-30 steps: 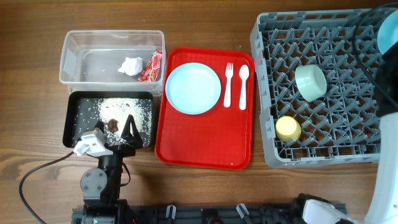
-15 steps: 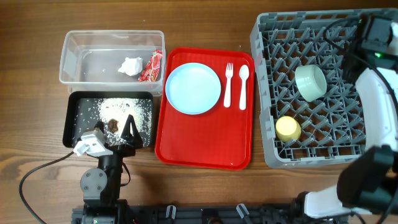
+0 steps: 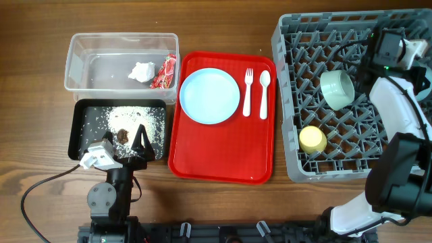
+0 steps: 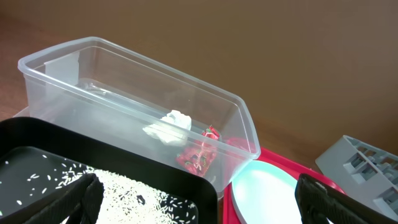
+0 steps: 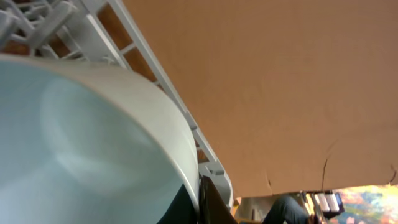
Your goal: Sort waste into correct bins and load items into the dishwasher rack
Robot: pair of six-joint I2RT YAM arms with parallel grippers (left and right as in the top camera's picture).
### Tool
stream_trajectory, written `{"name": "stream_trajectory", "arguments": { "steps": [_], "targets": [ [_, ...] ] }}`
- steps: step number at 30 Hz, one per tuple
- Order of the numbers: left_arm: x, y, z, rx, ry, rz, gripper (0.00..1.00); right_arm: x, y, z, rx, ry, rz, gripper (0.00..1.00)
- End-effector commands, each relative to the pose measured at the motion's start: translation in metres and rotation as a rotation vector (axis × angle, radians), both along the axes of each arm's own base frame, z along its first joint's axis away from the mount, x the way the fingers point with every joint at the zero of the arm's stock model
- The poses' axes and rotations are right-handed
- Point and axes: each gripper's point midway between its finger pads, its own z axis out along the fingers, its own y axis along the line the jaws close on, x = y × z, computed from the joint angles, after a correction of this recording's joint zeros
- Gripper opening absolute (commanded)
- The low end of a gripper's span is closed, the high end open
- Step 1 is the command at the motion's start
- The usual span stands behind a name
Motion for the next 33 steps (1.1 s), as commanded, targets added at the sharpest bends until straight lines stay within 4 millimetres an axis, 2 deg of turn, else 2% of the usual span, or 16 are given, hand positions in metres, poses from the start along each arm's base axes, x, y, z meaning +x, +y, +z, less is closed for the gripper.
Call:
{"name": "stream_trajectory", "arguments": {
  "steps": [1, 7, 9, 10, 12, 15, 19, 21, 22, 23, 26, 29, 31, 33],
  "targets": [
    [0.0, 0.0, -0.001, -0.002, -0.003, -0.002, 1.0, 0.011, 0.016, -0.017, -0.009, 0.115, 0.084, 0.05],
    [0.0, 0.0, -0.001, -0.002, -0.003, -0.002, 1.0, 0.029, 0.048, -0.016, -0.018, 0.122, 0.173, 0.09],
    [0.0, 0.0, -0.001, -0.002, -0.003, -0.002, 1.0, 0.03, 0.054, -0.018, -0.015, 0.141, 0.188, 0.17],
    [0.0, 0.0, -0.001, -0.002, -0.003, -0.002, 1.0, 0.031, 0.059, -0.016, -0.018, 0.136, 0.198, 0.29],
    [0.0, 0.0, -0.001, -0.002, -0.003, -0.002, 1.0, 0.035, 0.068, -0.012, -0.022, 0.121, 0.221, 0.34],
    [0.0, 0.0, -0.001, -0.002, -0.003, -0.002, 1.0, 0.045, 0.092, 0.004, -0.005, 0.055, 0.3, 0.36],
    [0.0, 0.0, -0.001, -0.002, -0.003, -0.002, 1.0, 0.064, 0.15, 0.03, 0.124, -0.069, 0.541, 0.44],
    [0.0, 0.0, -0.001, -0.002, -0.003, -0.002, 1.0, 0.067, 0.204, 0.045, 0.255, -0.133, 0.745, 0.56],
    [0.0, 0.0, -0.001, -0.002, -0.003, -0.002, 1.0, 0.063, 0.224, 0.053, 0.299, -0.169, 0.797, 0.6],
    [0.0, 0.0, -0.001, -0.002, -0.003, -0.002, 1.0, 0.058, 0.247, 0.061, 0.365, -0.21, 0.859, 0.61],
    [0.0, 0.0, -0.001, -0.002, -0.003, -0.002, 1.0, 0.03, 0.342, 0.073, 0.678, -0.243, 1.117, 0.61],
    [0.0, 0.0, -0.001, -0.002, -0.003, -0.002, 1.0, -0.005, 0.405, 0.059, 0.944, -0.163, 1.207, 0.61],
    [0.0, 0.0, -0.001, -0.002, -0.003, -0.002, 1.0, -0.037, 0.44, 0.035, 1.15, -0.053, 1.194, 0.61],
    [0.0, 0.0, -0.001, -0.002, -0.003, -0.002, 1.0, -0.059, 0.465, 0.011, 1.308, 0.048, 1.132, 0.61]
  ]
}}
